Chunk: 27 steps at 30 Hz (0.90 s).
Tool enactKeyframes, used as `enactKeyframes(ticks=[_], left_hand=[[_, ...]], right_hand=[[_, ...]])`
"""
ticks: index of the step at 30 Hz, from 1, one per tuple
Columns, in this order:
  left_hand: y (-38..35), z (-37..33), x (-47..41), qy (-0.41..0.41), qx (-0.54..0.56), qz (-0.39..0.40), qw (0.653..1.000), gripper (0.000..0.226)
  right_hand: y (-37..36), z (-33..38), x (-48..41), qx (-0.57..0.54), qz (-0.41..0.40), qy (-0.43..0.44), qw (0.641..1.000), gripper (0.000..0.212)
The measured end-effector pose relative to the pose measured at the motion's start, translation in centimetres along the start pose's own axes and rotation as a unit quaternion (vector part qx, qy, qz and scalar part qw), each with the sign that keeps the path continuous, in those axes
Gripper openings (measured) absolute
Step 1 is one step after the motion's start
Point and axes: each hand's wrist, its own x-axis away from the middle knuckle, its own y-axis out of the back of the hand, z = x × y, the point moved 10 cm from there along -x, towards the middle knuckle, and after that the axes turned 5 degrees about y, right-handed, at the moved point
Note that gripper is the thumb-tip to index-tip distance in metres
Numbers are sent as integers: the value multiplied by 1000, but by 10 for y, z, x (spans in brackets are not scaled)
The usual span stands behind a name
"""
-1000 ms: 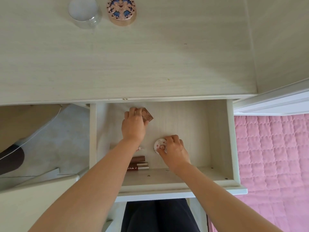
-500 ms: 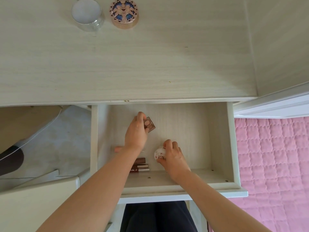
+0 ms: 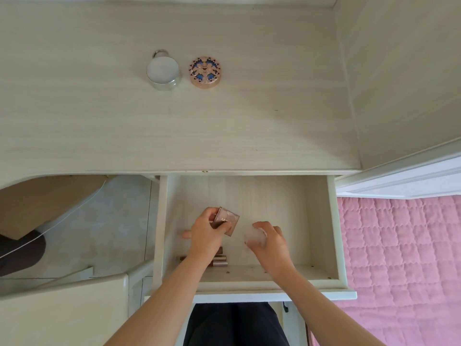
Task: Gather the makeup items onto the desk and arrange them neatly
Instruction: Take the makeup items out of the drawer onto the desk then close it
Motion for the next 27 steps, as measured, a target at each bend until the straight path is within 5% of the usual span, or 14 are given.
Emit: enactKeyframes(ticks=[13,27], left_hand=[[73,-27,43,30,118,-52,991,32],[146,-101,-12,0,188,-99,977,27]], right_hand=[[31,74,44,-61,-44,74,994,50],[53,208,-9,-104,-62,148,982,42]])
